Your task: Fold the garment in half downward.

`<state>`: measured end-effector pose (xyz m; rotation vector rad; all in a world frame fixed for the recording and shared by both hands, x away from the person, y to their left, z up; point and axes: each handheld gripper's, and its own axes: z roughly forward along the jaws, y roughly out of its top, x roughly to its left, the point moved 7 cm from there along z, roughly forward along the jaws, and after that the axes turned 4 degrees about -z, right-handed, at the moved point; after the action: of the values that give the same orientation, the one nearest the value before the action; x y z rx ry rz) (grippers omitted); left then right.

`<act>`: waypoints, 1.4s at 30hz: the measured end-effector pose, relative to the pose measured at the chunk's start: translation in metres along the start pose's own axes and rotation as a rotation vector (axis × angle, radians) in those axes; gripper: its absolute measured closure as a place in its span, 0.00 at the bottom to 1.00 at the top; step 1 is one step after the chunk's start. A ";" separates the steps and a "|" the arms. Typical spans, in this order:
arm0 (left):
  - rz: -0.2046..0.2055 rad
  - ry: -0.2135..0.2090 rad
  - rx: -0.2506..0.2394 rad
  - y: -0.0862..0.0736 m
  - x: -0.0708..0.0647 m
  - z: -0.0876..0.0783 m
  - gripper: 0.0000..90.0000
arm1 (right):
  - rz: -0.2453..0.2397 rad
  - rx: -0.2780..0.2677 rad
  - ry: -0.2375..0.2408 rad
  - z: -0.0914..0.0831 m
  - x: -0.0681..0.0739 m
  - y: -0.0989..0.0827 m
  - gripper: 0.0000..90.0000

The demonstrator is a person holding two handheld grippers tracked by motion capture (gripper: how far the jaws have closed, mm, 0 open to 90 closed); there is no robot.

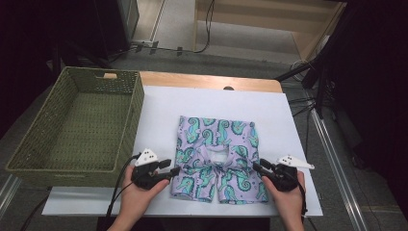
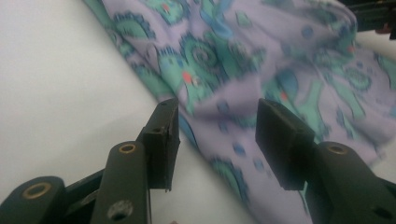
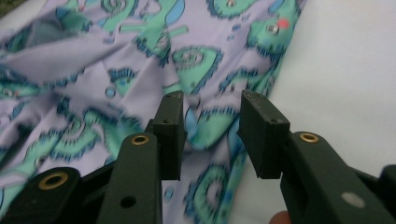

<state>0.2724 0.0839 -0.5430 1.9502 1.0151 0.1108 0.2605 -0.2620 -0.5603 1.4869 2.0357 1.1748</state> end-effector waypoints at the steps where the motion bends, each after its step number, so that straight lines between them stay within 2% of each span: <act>1: -0.002 -0.005 -0.001 -0.003 -0.002 -0.002 0.53 | -0.002 -0.004 0.001 -0.003 0.005 -0.004 0.65; 6: 0.028 -0.030 0.006 -0.020 -0.014 -0.014 0.52 | -0.033 -0.022 0.037 -0.012 0.031 -0.010 0.65; 8: 0.028 -0.044 0.012 -0.025 -0.017 -0.017 0.51 | -0.052 -0.028 0.044 -0.013 0.043 -0.011 0.65; 13: 0.051 -0.068 0.035 -0.039 -0.025 -0.024 0.51 | -0.075 -0.037 0.117 -0.011 0.076 -0.012 0.65; 15: 0.058 -0.057 0.041 -0.043 -0.025 -0.026 0.51 | -0.099 -0.034 0.164 -0.007 0.093 -0.012 0.66; 19: 0.044 -0.042 0.051 -0.048 -0.023 -0.026 0.51 | -0.135 -0.011 0.245 0.002 0.124 -0.015 0.67; 26: 0.069 0.014 0.063 -0.047 -0.025 -0.023 0.59 | -0.197 0.029 0.315 0.015 0.157 -0.024 0.67; 28: 0.079 0.028 0.065 -0.047 -0.028 -0.021 0.61 | -0.226 0.039 0.318 0.019 0.164 -0.026 0.67; 30: 0.120 0.057 0.069 -0.048 -0.032 -0.018 0.66 | -0.267 0.059 0.281 0.023 0.167 -0.029 0.72; 31: 0.144 0.076 0.071 -0.048 -0.033 -0.018 0.70 | -0.275 0.067 0.265 0.024 0.167 -0.030 0.78; 33: 0.172 0.089 0.085 -0.046 -0.034 -0.017 0.84 | -0.273 0.084 0.255 0.025 0.165 -0.031 0.91; 35: 0.194 0.115 0.077 -0.043 -0.032 -0.020 0.95 | -0.253 0.071 0.235 0.024 0.161 -0.028 0.95; 38: 0.244 0.177 0.030 -0.032 -0.028 -0.032 0.97 | -0.231 0.018 0.230 0.016 0.157 -0.021 0.95; 40: 0.269 0.197 0.001 -0.026 -0.029 -0.041 0.97 | -0.220 -0.021 0.238 0.009 0.156 -0.017 0.95; 42: 0.313 0.208 0.028 -0.030 -0.030 -0.042 0.96 | -0.234 -0.022 0.231 0.006 0.156 -0.017 0.95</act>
<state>0.2156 0.0992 -0.5312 2.1442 0.8366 0.4854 0.1945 -0.1198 -0.5494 1.1083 2.2651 1.3157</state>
